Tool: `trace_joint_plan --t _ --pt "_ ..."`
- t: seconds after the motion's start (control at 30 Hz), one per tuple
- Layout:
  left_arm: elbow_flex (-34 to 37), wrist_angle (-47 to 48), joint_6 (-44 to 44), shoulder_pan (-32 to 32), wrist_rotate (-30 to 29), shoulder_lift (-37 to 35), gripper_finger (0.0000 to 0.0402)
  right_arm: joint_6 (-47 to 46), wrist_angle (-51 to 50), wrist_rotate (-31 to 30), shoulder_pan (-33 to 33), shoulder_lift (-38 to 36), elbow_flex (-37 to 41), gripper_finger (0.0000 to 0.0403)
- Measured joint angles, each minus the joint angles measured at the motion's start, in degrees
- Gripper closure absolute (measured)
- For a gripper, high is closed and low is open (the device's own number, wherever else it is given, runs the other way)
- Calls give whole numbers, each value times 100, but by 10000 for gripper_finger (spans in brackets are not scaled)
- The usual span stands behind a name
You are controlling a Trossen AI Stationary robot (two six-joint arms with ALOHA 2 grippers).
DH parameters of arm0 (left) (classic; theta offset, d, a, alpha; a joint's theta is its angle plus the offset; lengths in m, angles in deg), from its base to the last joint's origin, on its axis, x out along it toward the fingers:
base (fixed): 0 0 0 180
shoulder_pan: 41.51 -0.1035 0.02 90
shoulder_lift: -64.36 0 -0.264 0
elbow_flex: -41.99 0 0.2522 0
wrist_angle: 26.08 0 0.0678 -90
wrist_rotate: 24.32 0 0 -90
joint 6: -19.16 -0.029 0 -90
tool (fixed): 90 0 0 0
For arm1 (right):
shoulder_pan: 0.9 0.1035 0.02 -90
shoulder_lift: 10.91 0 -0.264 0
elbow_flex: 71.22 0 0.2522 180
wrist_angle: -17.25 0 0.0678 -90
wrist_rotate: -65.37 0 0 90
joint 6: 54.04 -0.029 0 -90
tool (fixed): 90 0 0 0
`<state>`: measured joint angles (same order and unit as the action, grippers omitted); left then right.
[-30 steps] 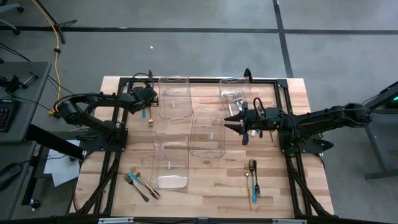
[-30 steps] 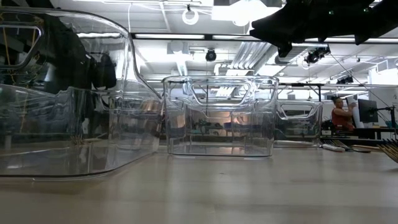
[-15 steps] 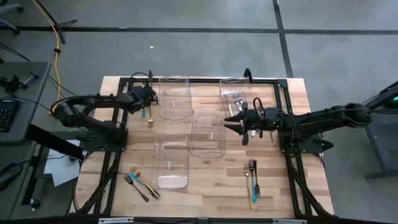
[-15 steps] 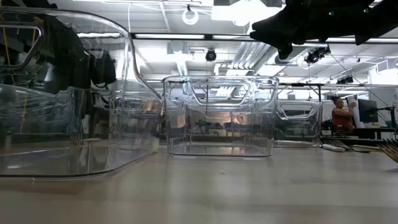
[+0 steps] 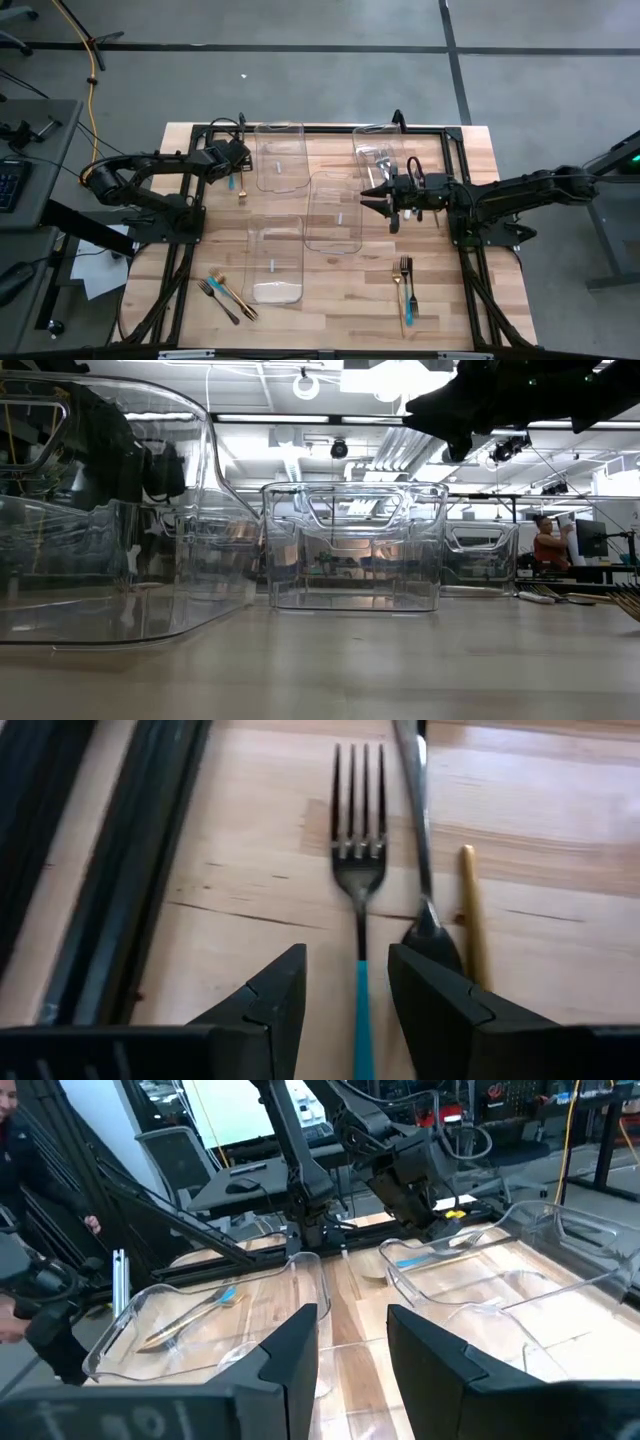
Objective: Sort silverware by color (type)
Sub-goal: Put the blue fork into the center transparent bin
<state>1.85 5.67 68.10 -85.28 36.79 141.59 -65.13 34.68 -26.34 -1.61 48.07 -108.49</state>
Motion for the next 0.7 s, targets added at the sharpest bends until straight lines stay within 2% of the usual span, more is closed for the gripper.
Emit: trace_joint_plan --t 0.33,0.5,0.7 --pt "0 23 31 -66 38 0 267 -51 -16 -1 2 0 0 284" --pt "0 27 51 -133 405 0 267 -99 -12 -1 1 -2 0 284" --pt "-2 50 163 -133 438 0 267 -348 -10 -1 1 -2 0 284"
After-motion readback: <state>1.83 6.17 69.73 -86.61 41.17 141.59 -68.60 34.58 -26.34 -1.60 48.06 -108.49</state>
